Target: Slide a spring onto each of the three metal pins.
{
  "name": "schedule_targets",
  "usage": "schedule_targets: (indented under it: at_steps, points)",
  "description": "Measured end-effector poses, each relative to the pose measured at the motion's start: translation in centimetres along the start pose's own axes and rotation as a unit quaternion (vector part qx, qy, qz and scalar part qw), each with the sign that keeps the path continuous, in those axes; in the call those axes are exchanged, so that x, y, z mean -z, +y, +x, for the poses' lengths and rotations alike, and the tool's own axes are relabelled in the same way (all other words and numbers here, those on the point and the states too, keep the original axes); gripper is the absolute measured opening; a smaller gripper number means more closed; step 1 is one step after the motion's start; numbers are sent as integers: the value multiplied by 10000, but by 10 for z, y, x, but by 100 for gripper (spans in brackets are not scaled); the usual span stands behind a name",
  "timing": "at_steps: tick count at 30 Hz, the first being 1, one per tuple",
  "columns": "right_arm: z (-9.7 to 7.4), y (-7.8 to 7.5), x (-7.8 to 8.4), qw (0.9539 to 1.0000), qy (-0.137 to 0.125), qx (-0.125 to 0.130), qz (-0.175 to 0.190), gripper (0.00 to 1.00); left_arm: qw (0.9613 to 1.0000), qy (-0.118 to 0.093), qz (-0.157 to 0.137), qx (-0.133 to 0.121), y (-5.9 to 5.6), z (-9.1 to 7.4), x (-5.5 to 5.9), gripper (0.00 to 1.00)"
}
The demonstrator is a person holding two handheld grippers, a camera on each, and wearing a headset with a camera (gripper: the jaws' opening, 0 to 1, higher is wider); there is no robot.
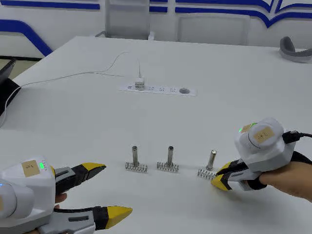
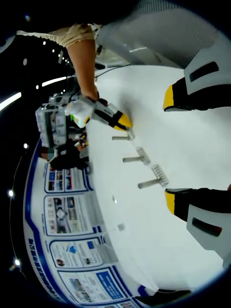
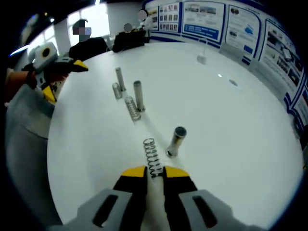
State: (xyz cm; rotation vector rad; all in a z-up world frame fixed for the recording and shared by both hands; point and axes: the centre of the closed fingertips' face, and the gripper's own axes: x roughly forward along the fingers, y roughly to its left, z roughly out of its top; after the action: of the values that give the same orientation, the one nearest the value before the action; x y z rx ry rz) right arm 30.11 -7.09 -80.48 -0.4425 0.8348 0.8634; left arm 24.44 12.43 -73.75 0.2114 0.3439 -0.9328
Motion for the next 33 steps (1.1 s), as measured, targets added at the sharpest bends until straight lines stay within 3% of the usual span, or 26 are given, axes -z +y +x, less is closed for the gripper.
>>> schedule_targets:
  at_steps: [12, 18, 33]
  points:
    - [1, 3, 1, 9999, 110, -45, -58, 12, 9999, 52, 64, 147, -4, 5, 0, 65]
    - [-4, 12, 0, 9998, 107, -104, -126, 12, 9991, 99, 202, 355, -13, 12, -2, 64]
    - [-14, 37, -6, 9984, 16, -403, -392, 12, 9919, 306, 733, 994, -30, 47, -10, 61]
